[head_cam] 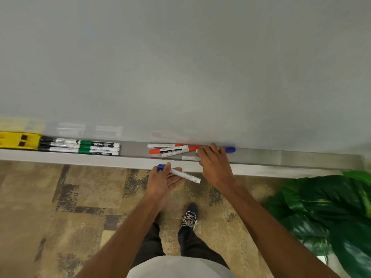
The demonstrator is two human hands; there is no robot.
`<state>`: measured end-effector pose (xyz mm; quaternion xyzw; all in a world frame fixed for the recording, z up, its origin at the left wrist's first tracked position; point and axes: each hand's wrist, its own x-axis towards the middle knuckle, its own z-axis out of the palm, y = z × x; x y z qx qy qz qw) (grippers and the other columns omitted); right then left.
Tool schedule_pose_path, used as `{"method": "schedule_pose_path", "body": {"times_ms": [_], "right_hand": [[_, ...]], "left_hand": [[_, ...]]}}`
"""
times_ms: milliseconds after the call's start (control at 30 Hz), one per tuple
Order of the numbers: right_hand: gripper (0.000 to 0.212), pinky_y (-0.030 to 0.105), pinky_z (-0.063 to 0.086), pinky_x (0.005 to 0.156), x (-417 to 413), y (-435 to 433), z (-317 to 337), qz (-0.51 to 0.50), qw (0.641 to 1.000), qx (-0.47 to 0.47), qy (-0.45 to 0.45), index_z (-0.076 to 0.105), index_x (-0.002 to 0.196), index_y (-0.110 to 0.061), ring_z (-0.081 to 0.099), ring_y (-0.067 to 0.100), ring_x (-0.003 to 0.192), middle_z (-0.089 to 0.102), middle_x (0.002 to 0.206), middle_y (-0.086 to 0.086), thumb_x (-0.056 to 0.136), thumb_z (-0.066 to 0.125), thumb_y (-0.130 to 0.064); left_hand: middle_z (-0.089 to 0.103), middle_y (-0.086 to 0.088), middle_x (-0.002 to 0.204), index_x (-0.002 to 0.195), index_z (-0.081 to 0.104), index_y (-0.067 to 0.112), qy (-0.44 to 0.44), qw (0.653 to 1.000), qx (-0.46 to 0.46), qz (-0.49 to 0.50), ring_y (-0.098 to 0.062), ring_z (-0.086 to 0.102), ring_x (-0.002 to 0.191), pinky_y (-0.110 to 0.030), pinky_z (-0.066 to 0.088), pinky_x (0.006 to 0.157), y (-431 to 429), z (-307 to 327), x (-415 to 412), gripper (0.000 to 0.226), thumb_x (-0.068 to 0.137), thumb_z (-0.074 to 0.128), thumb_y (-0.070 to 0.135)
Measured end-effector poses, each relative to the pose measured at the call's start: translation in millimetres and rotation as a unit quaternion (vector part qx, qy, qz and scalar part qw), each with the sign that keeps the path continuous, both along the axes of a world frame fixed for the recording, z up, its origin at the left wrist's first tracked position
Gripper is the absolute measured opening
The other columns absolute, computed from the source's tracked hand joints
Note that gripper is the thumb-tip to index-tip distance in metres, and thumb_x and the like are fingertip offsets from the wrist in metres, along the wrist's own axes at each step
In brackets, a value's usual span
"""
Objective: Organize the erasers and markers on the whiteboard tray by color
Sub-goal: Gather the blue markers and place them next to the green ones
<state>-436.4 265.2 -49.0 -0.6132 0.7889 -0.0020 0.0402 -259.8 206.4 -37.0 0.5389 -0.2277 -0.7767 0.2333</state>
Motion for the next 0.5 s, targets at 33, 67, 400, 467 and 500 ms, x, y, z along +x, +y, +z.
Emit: {"method": "schedule_pose_path", "body": {"times_ms": [33, 67, 400, 467, 500], "right_hand": [[0.042, 0.043, 0.043, 0.081, 0, 0, 0, -0.001, 1.0, -0.004, -0.004, 0.063, 0.106, -0.01, 0.055, 0.029, 0.099, 0.068, 0.101, 0.005, 0.067, 0.078, -0.003], [0.044, 0.043, 0.043, 0.081, 0, 0, 0, -0.001, 1.0, -0.009, -0.01, 0.062, 0.106, -0.01, 0.055, 0.029, 0.099, 0.069, 0.1, 0.005, 0.066, 0.078, -0.001], [0.029, 0.037, 0.048, 0.075, -3, 14, 7, -0.02, 0.973, -0.167, -0.158, 0.068, 0.101, -0.013, 0.054, 0.021, 0.092, 0.069, 0.095, -0.001, 0.076, 0.077, -0.002], [0.024, 0.03, 0.05, 0.072, 0, 22, 13, -0.102, 0.937, -0.217, -0.255, 0.065, 0.104, -0.016, 0.056, 0.014, 0.087, 0.066, 0.095, -0.002, 0.083, 0.074, -0.009], [0.021, 0.025, 0.05, 0.069, 3, 25, 17, -0.149, 0.909, -0.235, -0.311, 0.064, 0.104, -0.018, 0.058, 0.01, 0.084, 0.065, 0.094, -0.003, 0.085, 0.074, -0.013]], "left_hand": [[0.075, -0.022, 0.104, 0.127, 0.046, 0.003, -0.001, 1.0, 0.0, -0.003, -0.036, 0.075, 0.096, -0.042, 0.063, 0.076, 1, 0, -1, 0.026, 0.106, 0.048, 0.018], [0.074, -0.023, 0.106, 0.127, 0.046, 0.002, -0.001, 1.0, -0.001, -0.005, -0.036, 0.074, 0.097, -0.042, 0.063, 0.076, 1, 0, -3, 0.026, 0.106, 0.048, 0.017], [0.075, -0.023, 0.102, 0.127, 0.047, 0.001, 0.022, 1.0, 0.017, -0.015, -0.037, 0.075, 0.095, -0.043, 0.063, 0.075, 3, 1, -14, 0.026, 0.107, 0.045, 0.017], [0.075, -0.022, 0.106, 0.129, 0.047, -0.002, 0.025, 0.999, 0.022, -0.02, -0.037, 0.074, 0.098, -0.045, 0.063, 0.077, 4, 1, -16, 0.029, 0.106, 0.046, 0.016], [0.075, -0.022, 0.107, 0.13, 0.047, -0.003, 0.028, 0.999, 0.027, -0.02, -0.037, 0.074, 0.099, -0.047, 0.063, 0.079, 4, 1, -17, 0.03, 0.106, 0.046, 0.015]]}}
